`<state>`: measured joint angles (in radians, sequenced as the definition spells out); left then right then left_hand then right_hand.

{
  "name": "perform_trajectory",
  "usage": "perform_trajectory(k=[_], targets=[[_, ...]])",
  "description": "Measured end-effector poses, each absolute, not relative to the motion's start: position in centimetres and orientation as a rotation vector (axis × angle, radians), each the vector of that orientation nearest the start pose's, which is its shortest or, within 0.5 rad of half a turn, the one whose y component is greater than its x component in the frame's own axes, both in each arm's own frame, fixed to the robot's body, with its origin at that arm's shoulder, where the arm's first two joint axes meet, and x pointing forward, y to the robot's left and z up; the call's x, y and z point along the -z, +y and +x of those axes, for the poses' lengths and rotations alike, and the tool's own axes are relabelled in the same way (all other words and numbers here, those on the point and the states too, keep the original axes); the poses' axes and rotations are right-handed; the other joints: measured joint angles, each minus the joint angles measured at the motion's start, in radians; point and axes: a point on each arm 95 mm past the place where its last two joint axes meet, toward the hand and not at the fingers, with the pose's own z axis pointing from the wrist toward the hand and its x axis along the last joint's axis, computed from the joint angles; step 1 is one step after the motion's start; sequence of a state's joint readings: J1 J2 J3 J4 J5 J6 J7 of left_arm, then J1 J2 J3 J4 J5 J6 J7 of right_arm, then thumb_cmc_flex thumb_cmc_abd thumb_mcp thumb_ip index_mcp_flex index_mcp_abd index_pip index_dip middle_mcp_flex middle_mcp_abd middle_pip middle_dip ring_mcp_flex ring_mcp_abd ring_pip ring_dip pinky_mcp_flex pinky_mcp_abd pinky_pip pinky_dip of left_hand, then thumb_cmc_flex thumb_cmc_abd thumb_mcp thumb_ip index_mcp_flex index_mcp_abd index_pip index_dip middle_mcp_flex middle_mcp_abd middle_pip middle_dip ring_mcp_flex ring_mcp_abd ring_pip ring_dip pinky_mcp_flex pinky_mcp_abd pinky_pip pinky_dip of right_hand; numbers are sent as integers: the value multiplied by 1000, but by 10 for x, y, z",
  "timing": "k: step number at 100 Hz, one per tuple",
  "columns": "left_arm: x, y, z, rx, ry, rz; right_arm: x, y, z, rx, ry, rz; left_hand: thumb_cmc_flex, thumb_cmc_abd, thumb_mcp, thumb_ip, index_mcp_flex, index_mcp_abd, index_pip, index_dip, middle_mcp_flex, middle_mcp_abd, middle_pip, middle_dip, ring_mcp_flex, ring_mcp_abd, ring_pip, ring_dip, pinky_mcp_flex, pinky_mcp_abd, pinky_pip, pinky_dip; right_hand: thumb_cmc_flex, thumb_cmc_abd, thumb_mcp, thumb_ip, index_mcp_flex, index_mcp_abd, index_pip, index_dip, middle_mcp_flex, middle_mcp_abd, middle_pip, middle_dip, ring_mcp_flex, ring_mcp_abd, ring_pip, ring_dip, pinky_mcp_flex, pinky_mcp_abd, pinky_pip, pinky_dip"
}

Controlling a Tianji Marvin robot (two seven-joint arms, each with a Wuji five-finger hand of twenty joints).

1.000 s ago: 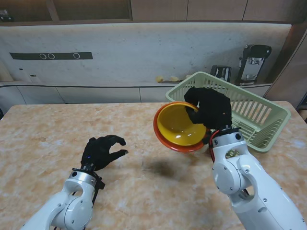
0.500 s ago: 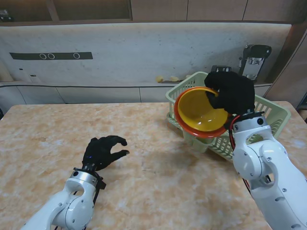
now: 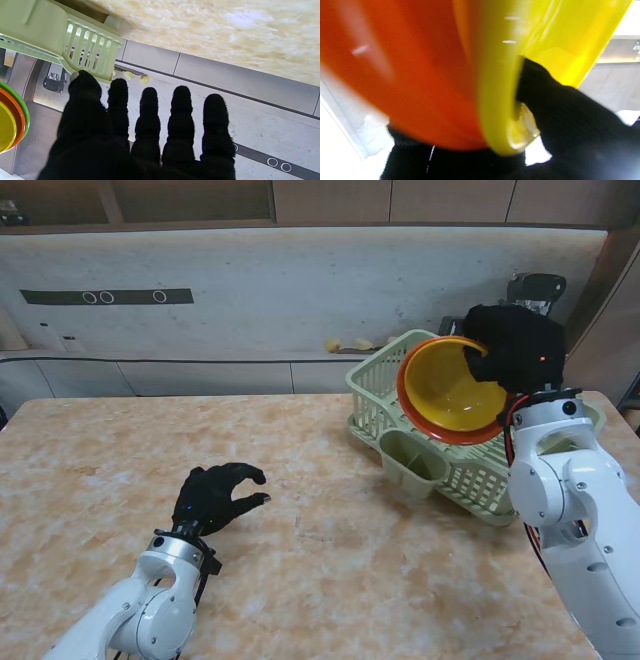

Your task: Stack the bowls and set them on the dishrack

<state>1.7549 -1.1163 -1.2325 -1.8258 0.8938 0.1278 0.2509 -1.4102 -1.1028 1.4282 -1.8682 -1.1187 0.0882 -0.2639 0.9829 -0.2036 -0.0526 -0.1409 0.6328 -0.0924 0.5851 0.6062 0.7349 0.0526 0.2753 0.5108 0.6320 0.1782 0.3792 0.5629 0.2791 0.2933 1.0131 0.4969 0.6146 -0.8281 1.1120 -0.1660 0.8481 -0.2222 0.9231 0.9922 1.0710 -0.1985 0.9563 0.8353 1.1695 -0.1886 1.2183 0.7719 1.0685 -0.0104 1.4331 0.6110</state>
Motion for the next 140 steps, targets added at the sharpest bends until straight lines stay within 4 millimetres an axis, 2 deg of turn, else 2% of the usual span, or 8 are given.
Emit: perform_trajectory(k=[44,105,140], targets=[[292,-19,350,1661,1152,-1264,106,-59,457,-1483,810,731,0,0,0,0,0,0,0,0,0,0,0,0,0,0,0,0,0,0,0,0,0,0,-8,0,0,-5,0,0,0,-5,0,0,0,-9,-9,0,0,-7,-16,1],[292,-19,350,1665,1153,-1270,120,-55,506,-1350,917,810,0,0,0,0,0,0,0,0,0,0,0,0,0,0,0,0,0,0,0,0,0,0,-8,0,0,-5,0,0,0,-5,0,-14,-1,-14,-27,1,-2,-7,-50,1],[291,-20,350,1672,1154,-1269,139,-53,525,-1291,993,840,0,0,0,0,0,0,0,0,0,0,0,0,0,0,0,0,0,0,0,0,0,0,-8,0,0,-5,0,-5,-3,-5,0,-39,-12,-19,-42,1,-17,-7,-73,1]])
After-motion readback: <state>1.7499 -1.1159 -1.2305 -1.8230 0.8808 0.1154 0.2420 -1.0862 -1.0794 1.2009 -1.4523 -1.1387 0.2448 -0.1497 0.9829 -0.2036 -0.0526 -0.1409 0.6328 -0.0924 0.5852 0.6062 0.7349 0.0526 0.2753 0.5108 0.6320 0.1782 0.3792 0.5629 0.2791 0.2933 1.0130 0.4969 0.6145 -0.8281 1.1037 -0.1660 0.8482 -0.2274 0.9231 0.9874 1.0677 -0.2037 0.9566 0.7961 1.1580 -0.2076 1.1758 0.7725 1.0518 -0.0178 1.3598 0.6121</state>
